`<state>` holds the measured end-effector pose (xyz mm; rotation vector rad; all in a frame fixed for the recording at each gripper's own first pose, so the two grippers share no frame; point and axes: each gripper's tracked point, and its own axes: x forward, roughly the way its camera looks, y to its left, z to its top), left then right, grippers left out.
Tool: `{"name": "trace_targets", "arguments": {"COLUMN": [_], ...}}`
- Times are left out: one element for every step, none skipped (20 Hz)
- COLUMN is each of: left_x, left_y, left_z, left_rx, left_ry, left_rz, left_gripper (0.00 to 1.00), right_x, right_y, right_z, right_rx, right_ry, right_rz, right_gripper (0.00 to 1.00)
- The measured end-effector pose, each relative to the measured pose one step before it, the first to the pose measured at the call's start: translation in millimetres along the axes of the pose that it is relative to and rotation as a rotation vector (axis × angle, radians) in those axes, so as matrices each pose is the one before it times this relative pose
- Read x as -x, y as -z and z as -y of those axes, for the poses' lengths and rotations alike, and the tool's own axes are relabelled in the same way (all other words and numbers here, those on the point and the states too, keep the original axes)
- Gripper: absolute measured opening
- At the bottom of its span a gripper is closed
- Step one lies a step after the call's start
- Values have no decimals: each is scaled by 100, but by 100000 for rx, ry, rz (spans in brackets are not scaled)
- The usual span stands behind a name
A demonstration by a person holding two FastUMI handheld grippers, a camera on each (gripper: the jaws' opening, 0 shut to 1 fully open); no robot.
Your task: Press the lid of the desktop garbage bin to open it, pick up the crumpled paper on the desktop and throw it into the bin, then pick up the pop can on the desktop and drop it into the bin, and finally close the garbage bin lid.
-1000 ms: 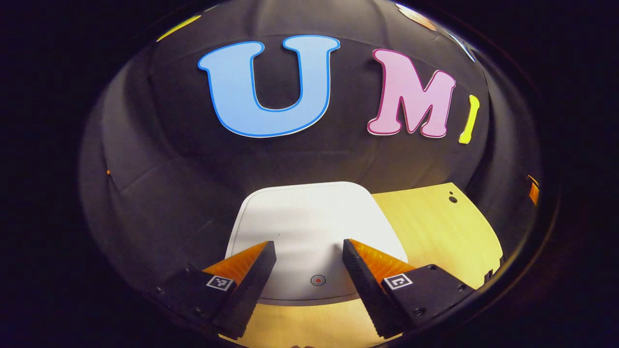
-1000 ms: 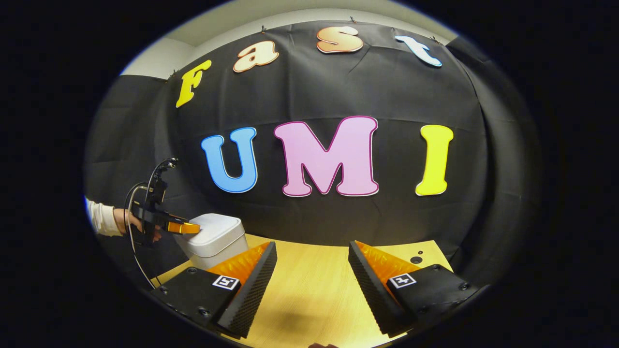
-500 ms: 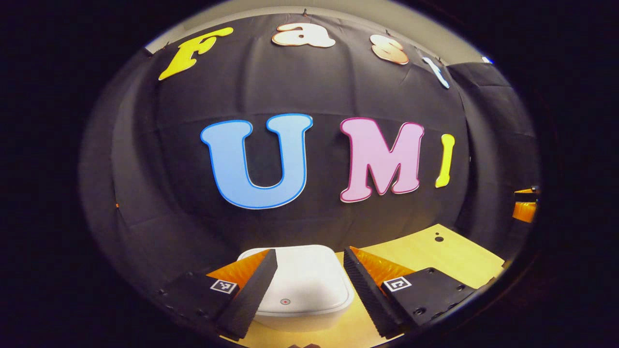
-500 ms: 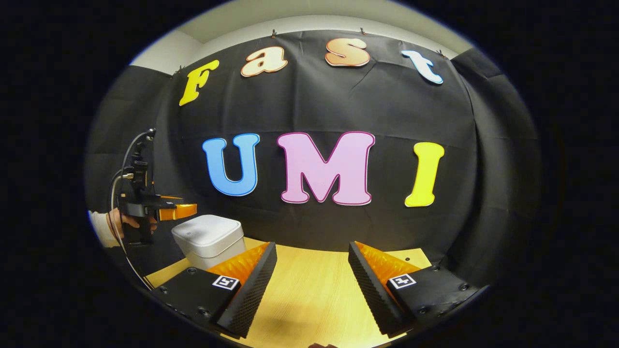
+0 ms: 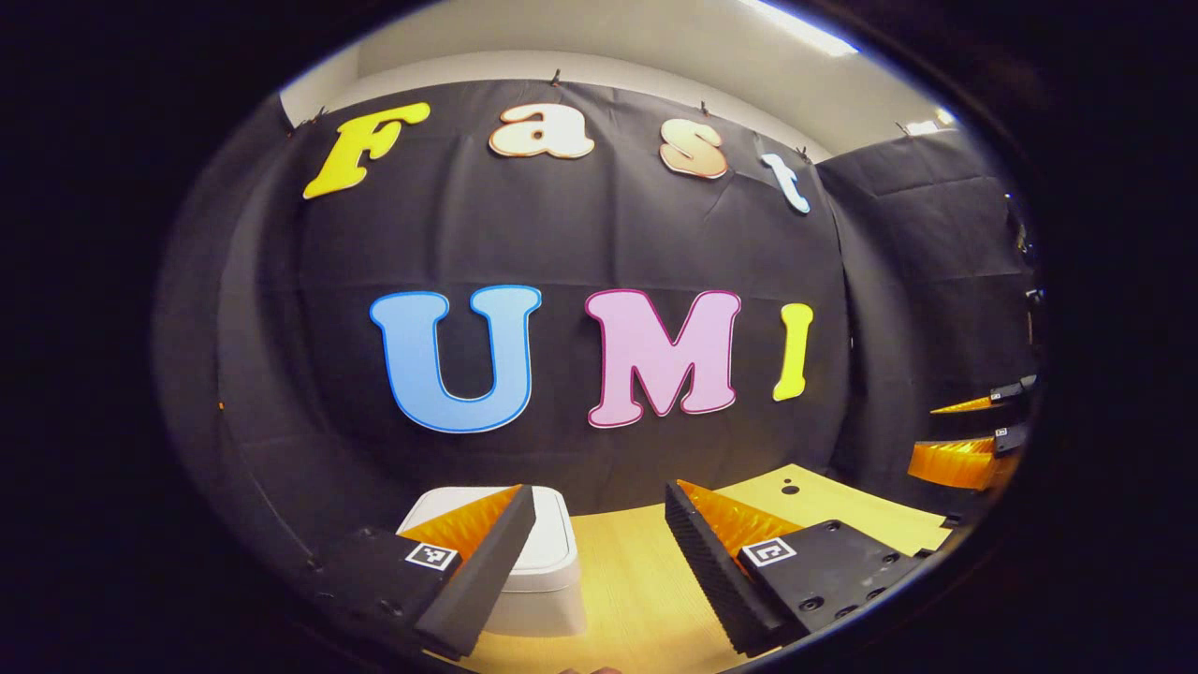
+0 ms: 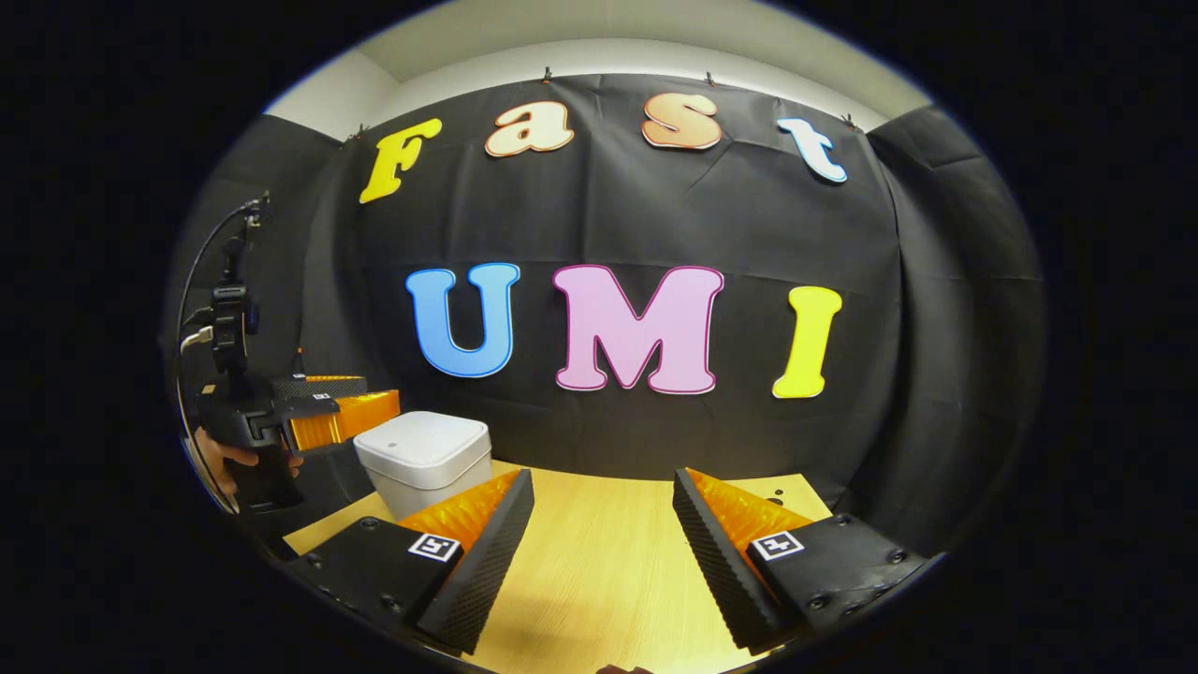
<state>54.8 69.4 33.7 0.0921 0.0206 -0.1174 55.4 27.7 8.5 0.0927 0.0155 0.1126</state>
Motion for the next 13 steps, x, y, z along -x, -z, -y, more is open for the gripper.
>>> {"name": "trace_targets", "arguments": {"left_x": [1085,895,780,856,734,472,250,206,1,87,-245,-92,-10], "left_y": [-454,-394,-79,-59,-104,-284,143,163,53,-192,-135,3,111], "left_z": [1267,1230,1458,1088,988,1047,832,691,372,261,332,333,35], "left_rx": [-1114,579,1678,1839,1523,1305,993,620,-6,-709,-1336,-1632,-1124], "left_ry": [73,339,25,-1081,-782,-435,-459,-596,-1221,-1193,-531,-881,-1326], "left_rz": [1607,854,-606,-535,374,507,29,-364,-197,891,726,202,545], "left_gripper": [95,94,94,94,95,95,95,95,95,95,95,95,96], "right_x": [388,344,248,272,395,638,553,521,389,410,322,355,355], "right_y": [-168,-270,-236,5,-207,-544,-164,-4,-20,63,63,-70,-243], "right_z": [96,196,371,416,365,647,633,625,575,599,676,619,468], "right_rx": [-474,178,501,306,-154,-233,-95,86,87,141,283,257,117], "right_ry": [-535,-551,227,-567,-567,-72,3,25,-289,-122,170,125,212], "right_rz": [661,1445,787,-574,760,1482,445,230,80,-173,-674,-451,138], "right_gripper": [97,97,98,97,97,98,97,97,97,96,97,97,97]}}
